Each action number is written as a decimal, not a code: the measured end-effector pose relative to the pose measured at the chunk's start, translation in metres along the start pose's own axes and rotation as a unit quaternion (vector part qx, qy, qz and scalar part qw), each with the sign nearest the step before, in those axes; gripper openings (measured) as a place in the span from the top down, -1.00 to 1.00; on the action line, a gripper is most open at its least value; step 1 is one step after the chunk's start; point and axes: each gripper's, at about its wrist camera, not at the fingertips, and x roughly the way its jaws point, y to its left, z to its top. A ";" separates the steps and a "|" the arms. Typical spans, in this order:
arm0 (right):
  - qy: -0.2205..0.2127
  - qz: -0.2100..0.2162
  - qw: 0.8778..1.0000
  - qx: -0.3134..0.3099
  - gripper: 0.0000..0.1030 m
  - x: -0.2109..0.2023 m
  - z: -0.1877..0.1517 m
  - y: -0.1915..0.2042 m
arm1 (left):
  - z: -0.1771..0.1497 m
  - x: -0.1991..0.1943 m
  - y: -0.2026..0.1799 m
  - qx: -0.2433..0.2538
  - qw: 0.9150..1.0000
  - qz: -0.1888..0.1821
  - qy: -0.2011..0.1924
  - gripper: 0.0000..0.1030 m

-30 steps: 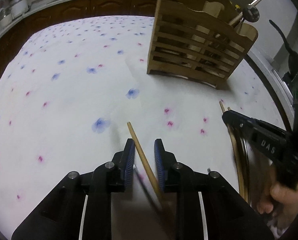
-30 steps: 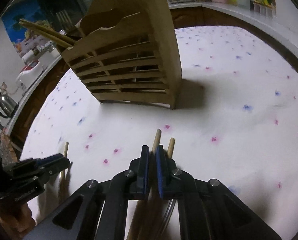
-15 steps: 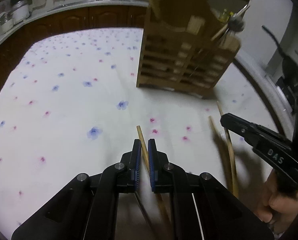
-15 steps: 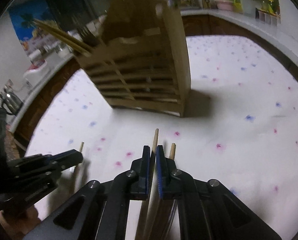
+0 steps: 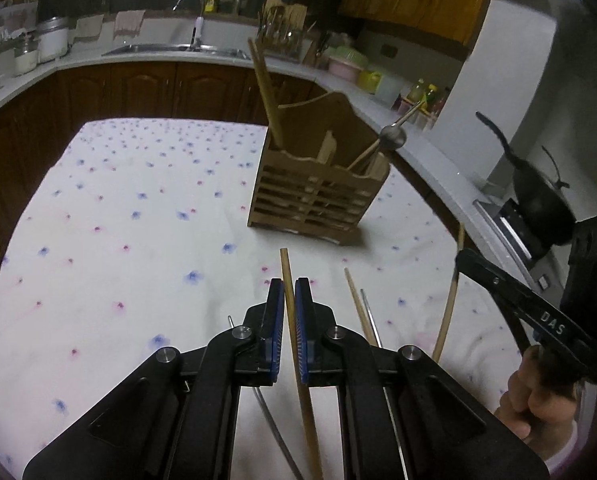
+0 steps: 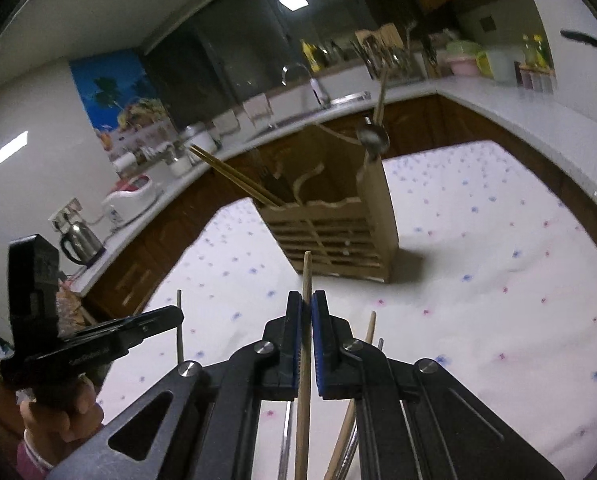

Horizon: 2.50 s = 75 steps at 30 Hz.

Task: Organize utensils
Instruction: 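Lift both wooden chopsticks and carry them above the wooden holder, then lower both chopsticks into the holder and open both tools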

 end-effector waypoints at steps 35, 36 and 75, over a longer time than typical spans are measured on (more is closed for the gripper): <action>-0.131 -0.002 0.991 -0.011 0.91 -0.065 0.061 0.014 | 0.052 -0.074 -0.012 0.007 0.993 -0.009 -0.114 0.92; -0.136 -0.003 0.991 -0.012 0.91 -0.065 0.063 0.014 | 0.055 -0.075 -0.013 0.008 0.993 -0.009 -0.117 0.92; -0.260 -0.091 0.960 -0.043 0.90 0.046 0.129 -0.009 | 0.159 0.038 -0.015 0.011 0.986 0.031 -0.164 0.92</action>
